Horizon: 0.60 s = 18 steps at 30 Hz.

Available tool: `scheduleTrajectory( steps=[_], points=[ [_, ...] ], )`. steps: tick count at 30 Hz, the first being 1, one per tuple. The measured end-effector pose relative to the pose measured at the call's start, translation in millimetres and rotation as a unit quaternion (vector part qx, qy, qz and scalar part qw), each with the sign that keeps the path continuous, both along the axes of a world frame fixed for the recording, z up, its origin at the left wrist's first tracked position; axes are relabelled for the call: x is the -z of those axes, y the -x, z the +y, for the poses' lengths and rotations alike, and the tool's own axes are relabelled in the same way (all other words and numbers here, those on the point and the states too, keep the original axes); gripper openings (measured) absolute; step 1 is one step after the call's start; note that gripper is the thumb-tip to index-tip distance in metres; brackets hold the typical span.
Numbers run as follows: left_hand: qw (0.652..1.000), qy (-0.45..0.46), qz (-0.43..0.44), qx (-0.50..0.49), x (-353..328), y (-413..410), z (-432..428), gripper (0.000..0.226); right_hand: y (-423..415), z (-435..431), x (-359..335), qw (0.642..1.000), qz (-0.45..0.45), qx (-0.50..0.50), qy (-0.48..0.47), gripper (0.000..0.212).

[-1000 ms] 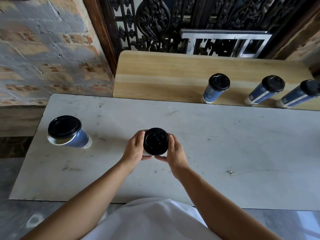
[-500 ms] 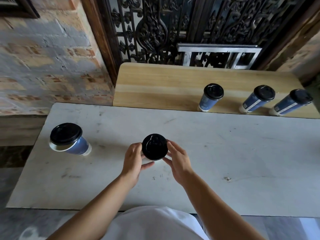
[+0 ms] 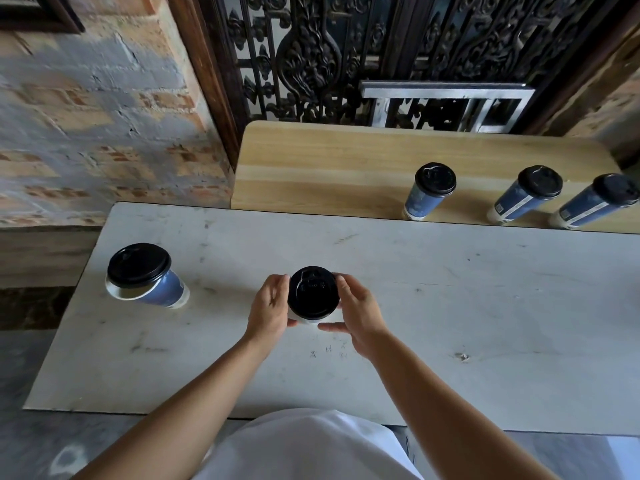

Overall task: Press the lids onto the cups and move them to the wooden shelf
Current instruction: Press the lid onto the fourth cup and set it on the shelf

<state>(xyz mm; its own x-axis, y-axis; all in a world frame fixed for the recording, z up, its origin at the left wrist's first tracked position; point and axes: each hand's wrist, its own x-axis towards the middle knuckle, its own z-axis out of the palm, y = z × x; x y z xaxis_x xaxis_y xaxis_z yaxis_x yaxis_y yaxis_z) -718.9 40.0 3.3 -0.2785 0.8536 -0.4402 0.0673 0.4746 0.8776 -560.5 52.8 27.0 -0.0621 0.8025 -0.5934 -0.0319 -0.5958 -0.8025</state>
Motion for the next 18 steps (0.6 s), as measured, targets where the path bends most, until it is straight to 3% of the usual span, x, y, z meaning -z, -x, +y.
scheduleTrajectory(
  steps=[8,13,18],
  points=[
    [0.998,-0.055,-0.040,-0.002,-2,-13,-5,0.034,6,-6,3,1.000,0.012,0.024,-0.003,0.032],
    [0.997,-0.020,-0.071,-0.017,-10,-10,-4,0.032,-3,-6,-2,0.990,0.108,0.021,0.084,0.027],
    [0.990,0.035,-0.124,-0.059,-17,-16,-9,0.027,-6,-9,7,0.986,0.130,0.066,0.080,0.022]
  ],
)
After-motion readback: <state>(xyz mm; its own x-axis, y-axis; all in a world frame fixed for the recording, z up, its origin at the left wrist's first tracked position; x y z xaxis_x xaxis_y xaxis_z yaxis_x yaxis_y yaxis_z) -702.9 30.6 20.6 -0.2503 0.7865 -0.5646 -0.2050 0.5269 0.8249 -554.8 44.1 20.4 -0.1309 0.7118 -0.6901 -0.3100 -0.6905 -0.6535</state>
